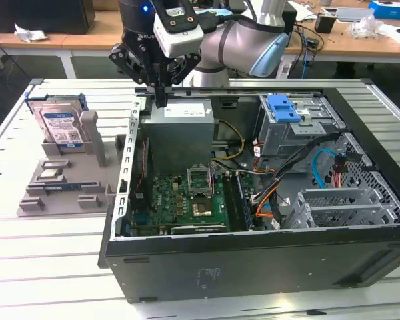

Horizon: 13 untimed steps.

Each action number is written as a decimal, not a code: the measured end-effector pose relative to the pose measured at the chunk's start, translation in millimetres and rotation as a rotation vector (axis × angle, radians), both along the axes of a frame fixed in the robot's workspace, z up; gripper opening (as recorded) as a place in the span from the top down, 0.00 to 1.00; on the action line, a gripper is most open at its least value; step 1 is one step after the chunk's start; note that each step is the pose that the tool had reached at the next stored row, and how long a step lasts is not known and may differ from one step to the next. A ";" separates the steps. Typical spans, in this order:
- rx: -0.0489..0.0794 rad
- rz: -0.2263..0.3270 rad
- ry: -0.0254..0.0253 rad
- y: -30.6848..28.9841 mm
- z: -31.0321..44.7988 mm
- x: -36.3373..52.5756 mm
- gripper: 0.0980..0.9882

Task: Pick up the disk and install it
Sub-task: 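Reach for the disk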

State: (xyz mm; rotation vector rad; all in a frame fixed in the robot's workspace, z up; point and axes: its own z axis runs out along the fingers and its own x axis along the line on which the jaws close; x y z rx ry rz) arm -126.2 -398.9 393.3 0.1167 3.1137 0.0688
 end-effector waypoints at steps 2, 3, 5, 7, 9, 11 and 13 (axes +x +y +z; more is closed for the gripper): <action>0.000 0.000 0.0000 0.0 0.0 -0.9 1.00; 0.000 0.000 0.0000 0.0 0.0 -1.8 1.00; 0.000 0.000 0.0000 0.0 0.0 -3.6 1.00; 0.000 0.000 0.0000 0.0 0.0 -4.8 1.00; 0.000 0.000 0.0000 0.0 0.0 -5.9 1.00; 0.000 0.000 0.0001 0.0 0.0 -7.0 1.00; 0.000 0.000 0.0000 0.0 0.0 -7.7 1.00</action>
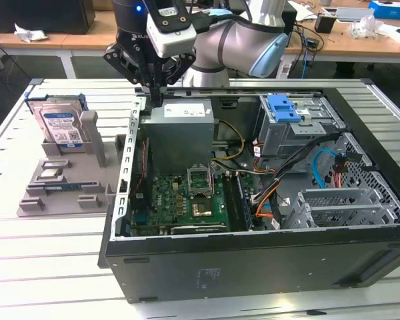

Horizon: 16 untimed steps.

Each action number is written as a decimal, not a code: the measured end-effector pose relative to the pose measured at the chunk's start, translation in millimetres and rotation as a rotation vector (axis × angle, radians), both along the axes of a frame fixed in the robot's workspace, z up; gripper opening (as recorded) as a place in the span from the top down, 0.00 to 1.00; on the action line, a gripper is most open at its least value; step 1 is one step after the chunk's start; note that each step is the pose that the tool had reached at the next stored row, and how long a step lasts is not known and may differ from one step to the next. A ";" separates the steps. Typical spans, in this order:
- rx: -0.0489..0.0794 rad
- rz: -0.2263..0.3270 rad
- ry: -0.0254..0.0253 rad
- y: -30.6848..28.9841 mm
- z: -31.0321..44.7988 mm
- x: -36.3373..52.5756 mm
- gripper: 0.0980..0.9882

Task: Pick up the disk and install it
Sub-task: 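Reach for the disk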

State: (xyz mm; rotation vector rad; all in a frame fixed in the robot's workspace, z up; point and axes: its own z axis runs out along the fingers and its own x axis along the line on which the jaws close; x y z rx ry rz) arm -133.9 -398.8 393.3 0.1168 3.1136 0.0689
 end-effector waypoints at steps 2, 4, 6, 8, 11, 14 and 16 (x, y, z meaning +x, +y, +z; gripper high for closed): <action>0.000 0.000 0.0000 0.0 0.0 -0.7 1.00; 0.000 0.000 0.0000 0.0 0.0 -2.6 1.00; 0.000 0.000 0.0001 0.0 0.0 -3.5 1.00; 0.000 0.000 0.0000 0.0 0.0 -5.6 1.00; 0.000 0.000 0.0000 0.0 0.0 -9.8 1.00; 0.000 0.000 0.0000 0.0 0.0 -15.5 1.00; 0.000 0.000 0.0000 0.0 0.0 -19.3 1.00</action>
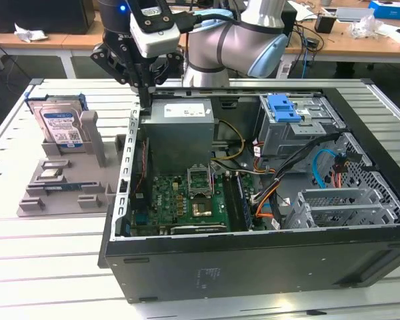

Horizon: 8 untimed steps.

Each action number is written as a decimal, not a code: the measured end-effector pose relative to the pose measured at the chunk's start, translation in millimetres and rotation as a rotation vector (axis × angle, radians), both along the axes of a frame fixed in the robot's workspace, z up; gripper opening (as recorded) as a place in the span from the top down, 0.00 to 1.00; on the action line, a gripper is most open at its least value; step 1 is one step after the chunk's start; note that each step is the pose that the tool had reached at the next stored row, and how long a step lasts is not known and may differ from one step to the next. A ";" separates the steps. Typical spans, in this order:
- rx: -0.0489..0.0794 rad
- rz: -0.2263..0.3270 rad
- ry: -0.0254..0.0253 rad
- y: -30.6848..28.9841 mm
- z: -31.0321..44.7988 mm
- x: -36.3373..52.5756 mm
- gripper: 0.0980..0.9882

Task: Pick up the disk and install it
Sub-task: 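Reach for the disk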

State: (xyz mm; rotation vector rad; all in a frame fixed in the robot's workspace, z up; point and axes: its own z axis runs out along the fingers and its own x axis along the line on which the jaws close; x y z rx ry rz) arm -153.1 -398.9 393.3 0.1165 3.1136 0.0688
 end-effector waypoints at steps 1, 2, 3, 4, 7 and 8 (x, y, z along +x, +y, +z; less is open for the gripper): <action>0.000 0.000 0.0001 0.0 0.0 -1.8 1.00; 0.000 0.000 0.0001 0.0 0.0 -6.8 1.00; 0.000 0.000 0.0000 0.0 -0.1 -11.5 1.00; 0.000 0.000 0.0000 0.0 -0.1 -14.3 1.00; 0.000 0.000 0.0000 0.0 -0.1 -23.5 1.00; 0.000 0.000 0.0000 0.0 -0.1 -25.8 1.00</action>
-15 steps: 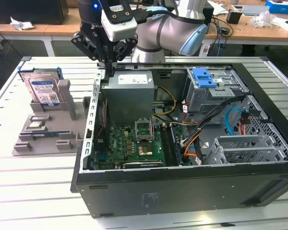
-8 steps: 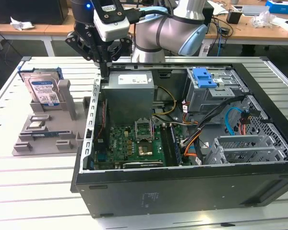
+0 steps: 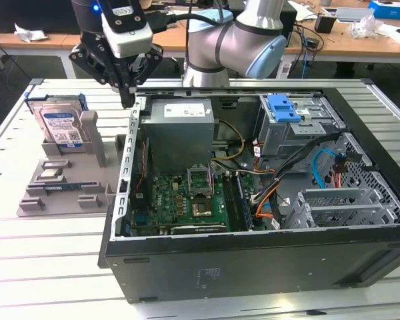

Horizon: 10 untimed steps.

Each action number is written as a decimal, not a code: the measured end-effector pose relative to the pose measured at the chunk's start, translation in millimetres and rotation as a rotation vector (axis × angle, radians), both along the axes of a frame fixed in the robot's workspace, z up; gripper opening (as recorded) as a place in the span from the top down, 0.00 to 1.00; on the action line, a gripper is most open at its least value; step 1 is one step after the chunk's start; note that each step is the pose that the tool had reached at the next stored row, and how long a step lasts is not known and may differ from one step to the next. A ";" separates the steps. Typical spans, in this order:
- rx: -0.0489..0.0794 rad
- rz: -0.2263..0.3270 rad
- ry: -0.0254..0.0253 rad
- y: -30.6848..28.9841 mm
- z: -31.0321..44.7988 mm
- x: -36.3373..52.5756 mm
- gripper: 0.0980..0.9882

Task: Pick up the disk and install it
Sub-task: 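Reach for the disk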

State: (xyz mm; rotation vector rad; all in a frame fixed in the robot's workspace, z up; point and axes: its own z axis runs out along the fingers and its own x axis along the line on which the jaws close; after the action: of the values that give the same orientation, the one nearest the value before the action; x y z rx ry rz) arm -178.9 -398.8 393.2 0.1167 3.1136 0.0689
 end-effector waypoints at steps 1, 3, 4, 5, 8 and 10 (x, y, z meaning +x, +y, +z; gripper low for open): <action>0.000 0.000 0.0000 0.0 0.0 -3.1 1.00; 0.000 0.000 0.0000 0.0 0.0 -6.9 1.00; 0.000 0.000 0.0000 0.0 0.0 -8.9 1.00; 0.000 0.000 0.0001 0.0 0.0 -10.7 1.00; 0.000 0.000 0.0000 0.0 -0.1 -19.1 1.00; 0.000 0.000 0.0001 0.0 0.0 -24.7 1.00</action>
State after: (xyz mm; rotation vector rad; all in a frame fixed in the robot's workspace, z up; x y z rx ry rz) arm -203.6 -398.8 393.1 0.1166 3.1137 0.0688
